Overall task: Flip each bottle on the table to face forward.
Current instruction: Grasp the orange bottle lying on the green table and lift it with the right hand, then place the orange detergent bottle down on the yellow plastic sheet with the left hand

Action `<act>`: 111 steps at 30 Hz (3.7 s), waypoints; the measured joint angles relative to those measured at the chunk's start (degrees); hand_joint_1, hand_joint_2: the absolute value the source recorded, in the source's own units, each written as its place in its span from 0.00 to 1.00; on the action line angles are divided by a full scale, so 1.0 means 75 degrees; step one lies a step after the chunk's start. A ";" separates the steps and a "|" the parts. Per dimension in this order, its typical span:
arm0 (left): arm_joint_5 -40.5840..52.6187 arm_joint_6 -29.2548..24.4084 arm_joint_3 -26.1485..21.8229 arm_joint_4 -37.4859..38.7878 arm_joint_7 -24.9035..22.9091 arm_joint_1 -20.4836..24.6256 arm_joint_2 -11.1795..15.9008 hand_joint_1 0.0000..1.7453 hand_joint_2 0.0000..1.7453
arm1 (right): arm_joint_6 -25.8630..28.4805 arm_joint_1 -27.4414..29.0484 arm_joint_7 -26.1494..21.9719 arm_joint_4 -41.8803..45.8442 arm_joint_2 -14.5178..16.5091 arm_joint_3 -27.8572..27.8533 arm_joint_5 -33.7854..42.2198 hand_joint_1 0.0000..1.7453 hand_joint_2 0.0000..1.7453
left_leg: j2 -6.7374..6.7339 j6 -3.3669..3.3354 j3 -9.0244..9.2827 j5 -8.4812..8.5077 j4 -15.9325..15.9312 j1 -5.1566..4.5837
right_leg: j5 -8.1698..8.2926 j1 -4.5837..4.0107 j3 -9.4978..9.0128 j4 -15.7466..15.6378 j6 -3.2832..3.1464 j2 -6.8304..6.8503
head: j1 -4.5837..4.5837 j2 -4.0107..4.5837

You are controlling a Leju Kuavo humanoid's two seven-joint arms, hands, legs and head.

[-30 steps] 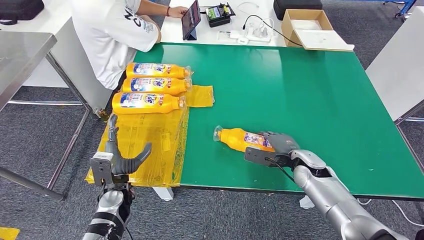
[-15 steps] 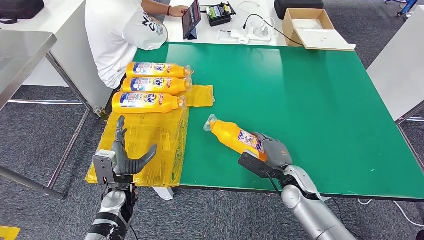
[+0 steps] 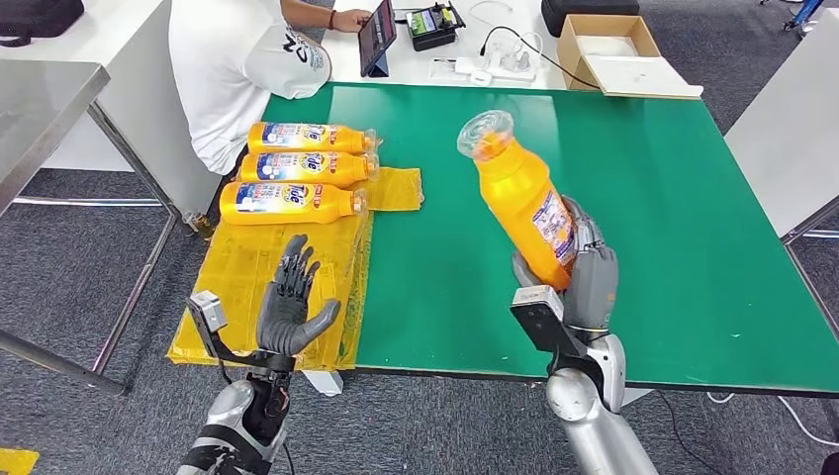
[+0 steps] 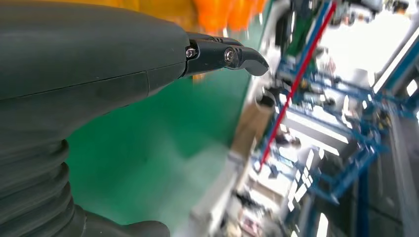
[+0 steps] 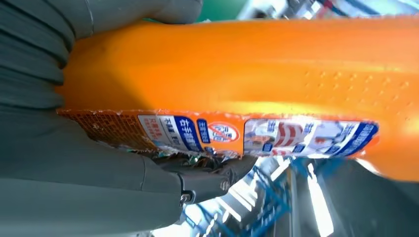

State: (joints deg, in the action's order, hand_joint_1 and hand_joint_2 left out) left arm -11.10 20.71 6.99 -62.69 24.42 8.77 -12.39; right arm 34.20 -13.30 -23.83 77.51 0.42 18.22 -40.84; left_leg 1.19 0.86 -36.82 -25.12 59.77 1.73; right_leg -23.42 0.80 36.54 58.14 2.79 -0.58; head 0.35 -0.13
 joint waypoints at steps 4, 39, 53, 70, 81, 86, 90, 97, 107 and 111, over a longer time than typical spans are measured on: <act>-0.0934 0.0724 0.0398 -0.0003 -0.0215 0.0050 0.0101 0.00 1.00 | 0.0082 0.0104 -0.0546 0.0044 0.0187 -0.0216 0.0226 1.00 1.00 | 0.0001 0.0000 -0.0001 0.0000 0.0000 0.0001 | 0.0000 -0.0001 0.0000 0.0000 0.0000 0.0000 | -0.0001 0.0000; -0.1808 0.1178 0.1994 0.0404 -0.0420 0.0897 0.0567 0.00 1.00 | -0.1184 -0.0470 -0.2033 -0.4286 0.2330 0.1745 0.1198 1.00 1.00 | -0.0001 0.0002 -0.0006 0.0002 -0.0003 0.0003 | -0.0001 -0.0002 0.0009 0.0004 -0.0001 -0.0004 | -0.0001 0.0000; -0.1779 0.1136 0.2155 0.0617 -0.0407 0.1015 0.0742 1.00 1.00 | -0.0907 -0.0823 -0.1900 -0.5026 0.2464 0.2120 0.1229 1.00 1.00 | -0.0002 0.0003 -0.0008 0.0002 -0.0003 0.0003 | -0.0001 -0.0002 0.0012 0.0004 -0.0001 -0.0005 | -0.0004 0.0000; -0.1914 0.1148 0.2184 0.0817 -0.0422 0.1102 0.0782 1.00 1.00 | -0.0696 -0.0940 -0.1740 -0.5334 0.2526 0.2242 0.1209 0.14 0.50 | -0.0001 0.0003 -0.0008 0.0002 -0.0003 0.0003 | -0.0001 -0.0002 0.0014 0.0004 -0.0001 -0.0005 | -0.0004 0.0000; -0.1471 0.0476 0.2181 0.0766 -0.0332 0.1106 0.0788 1.00 1.00 | -0.1238 -0.0937 -0.1805 -0.5268 0.2527 0.2171 0.2023 0.00 0.00 | -0.0001 0.0003 -0.0009 0.0002 -0.0003 0.0003 | -0.0001 -0.0002 0.0014 0.0004 -0.0001 -0.0005 | -0.0004 0.0000; -0.0911 -0.0199 0.2163 0.0581 -0.0162 0.1105 0.0774 1.00 1.00 | -0.1496 -0.0896 -0.1813 -0.4849 0.2482 0.2069 0.2298 0.00 0.00 | -0.0003 0.0003 -0.0008 0.0003 -0.0003 0.0003 | 0.0000 -0.0002 0.0015 0.0004 -0.0002 -0.0005 | -0.0002 0.0000; -0.0046 -0.1264 0.1979 0.0380 0.0065 0.1108 0.0726 1.00 1.00 | -0.1524 -0.0752 -0.1802 -0.4279 0.2391 0.1941 0.2480 0.00 0.00 | -0.0002 0.0003 -0.0008 0.0003 -0.0003 0.0003 | 0.0000 -0.0002 0.0015 0.0004 -0.0002 -0.0005 | -0.0003 0.0000; 0.1525 -0.3202 0.1423 0.0076 0.0571 0.1198 0.0631 1.00 1.00 | -0.1482 -0.0446 -0.1816 -0.3197 0.2217 0.1760 0.2638 0.00 0.00 | -0.0003 0.0003 -0.0009 0.0003 -0.0003 0.0004 | 0.0000 -0.0003 0.0017 0.0004 -0.0002 -0.0006 | -0.0003 0.0000; 0.5362 -0.6665 0.0551 -0.0057 0.0888 0.1732 0.0726 1.00 1.00 | -0.1176 -0.0043 -0.1929 -0.1566 0.2120 0.1607 0.2915 0.00 0.00 | -0.0004 0.0004 -0.0009 0.0004 -0.0003 0.0004 | 0.0000 -0.0002 0.0017 0.0006 -0.0002 -0.0006 | -0.0003 0.0000; 0.5420 -0.6701 0.0443 -0.0051 0.0888 0.1779 0.0755 1.00 1.00 | -0.1173 0.0002 -0.1929 -0.1365 0.2108 0.1584 0.2926 0.00 0.00 | -0.0003 0.0004 -0.0010 0.0004 -0.0002 0.0003 | 0.0000 -0.0002 0.0017 0.0006 -0.0002 -0.0006 | -0.0004 0.0000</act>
State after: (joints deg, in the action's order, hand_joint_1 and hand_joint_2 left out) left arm 29.56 -29.55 10.32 -63.07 31.08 22.11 -6.73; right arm 25.40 -13.28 -38.29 67.27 16.23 30.10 -18.90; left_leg 1.17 0.89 -36.89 -25.09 59.75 1.76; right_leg -23.42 0.79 36.66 58.18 2.78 -0.62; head 0.32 -0.13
